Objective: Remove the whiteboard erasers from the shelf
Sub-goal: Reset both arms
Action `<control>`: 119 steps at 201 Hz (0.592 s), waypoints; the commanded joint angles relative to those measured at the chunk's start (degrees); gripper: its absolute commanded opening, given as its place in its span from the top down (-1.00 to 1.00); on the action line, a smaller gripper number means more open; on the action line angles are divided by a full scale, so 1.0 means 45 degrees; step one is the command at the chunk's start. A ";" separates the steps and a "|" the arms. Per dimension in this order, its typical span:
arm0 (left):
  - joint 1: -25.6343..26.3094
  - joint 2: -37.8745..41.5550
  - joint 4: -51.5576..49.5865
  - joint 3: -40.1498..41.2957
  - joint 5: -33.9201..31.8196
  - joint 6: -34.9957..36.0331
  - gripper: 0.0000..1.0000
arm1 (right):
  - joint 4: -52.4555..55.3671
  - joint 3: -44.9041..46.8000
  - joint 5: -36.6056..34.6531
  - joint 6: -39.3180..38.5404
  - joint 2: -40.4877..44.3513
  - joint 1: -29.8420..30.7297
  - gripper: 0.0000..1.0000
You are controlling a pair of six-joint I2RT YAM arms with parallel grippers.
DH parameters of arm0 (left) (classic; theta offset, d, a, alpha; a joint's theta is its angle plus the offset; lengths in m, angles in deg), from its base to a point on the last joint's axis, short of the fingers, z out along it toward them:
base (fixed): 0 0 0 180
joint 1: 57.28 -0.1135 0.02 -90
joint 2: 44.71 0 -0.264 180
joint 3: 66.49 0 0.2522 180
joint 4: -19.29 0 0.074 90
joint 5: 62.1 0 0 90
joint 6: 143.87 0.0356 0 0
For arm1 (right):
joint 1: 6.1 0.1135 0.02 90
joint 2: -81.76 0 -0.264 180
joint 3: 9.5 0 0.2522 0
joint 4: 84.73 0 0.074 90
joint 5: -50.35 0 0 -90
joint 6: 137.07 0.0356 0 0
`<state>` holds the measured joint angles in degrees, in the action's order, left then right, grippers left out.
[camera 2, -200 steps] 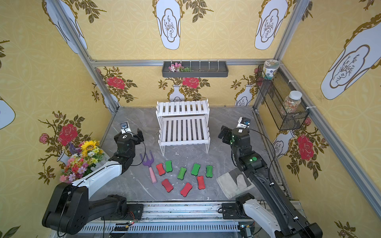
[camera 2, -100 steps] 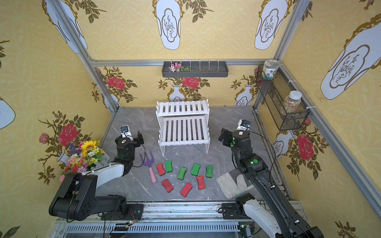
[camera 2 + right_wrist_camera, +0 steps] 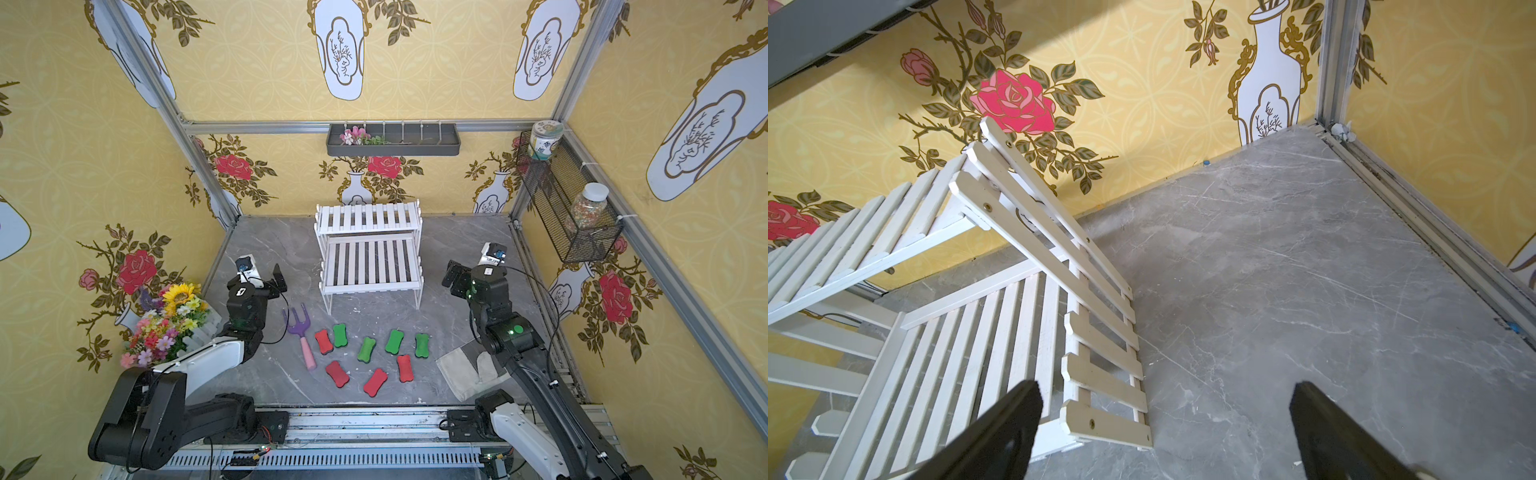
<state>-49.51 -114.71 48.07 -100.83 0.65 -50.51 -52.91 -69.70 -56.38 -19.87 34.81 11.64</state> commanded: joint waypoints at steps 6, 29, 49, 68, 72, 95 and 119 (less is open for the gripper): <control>-0.0222 0.0057 -0.0214 0.0319 0.0057 -0.0159 -0.99 | -0.0217 0.0103 -0.0132 -0.0142 0.0049 0.0004 -0.95; -0.0320 -0.0437 -0.0300 0.0277 0.0606 -0.0438 -0.99 | -0.0165 0.0092 -0.0072 -0.0139 -0.0033 -0.0001 -0.95; -0.0320 -0.0732 0.0318 0.0694 0.0836 -0.0450 -0.98 | 0.0000 0.0103 -0.0070 -0.0164 -0.0045 -0.0012 -0.95; -0.0397 -0.0881 0.2038 0.1643 0.0715 -0.0530 -0.97 | -0.0030 0.0195 -0.0044 -0.0156 -0.0043 -0.0013 -0.94; -0.0411 -0.0980 0.2463 0.1887 0.0748 -0.0540 -0.96 | -0.0052 0.0220 -0.0033 -0.0159 -0.0042 -0.0002 -0.95; -0.0768 -0.1387 0.2413 0.1682 0.1154 -0.0744 -0.94 | -0.0147 0.0182 -0.0037 -0.0143 -0.0246 0.0000 -0.95; -0.0826 -0.0862 0.2951 0.2285 0.0856 -0.0983 -0.99 | -0.0236 0.0144 -0.0011 -0.0143 -0.0572 0.0001 -0.95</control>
<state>-53.03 -120.61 55.61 -93.05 4.76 -53.07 -52.80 -68.80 -56.32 -20.26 33.14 11.61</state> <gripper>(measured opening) 0.978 0.973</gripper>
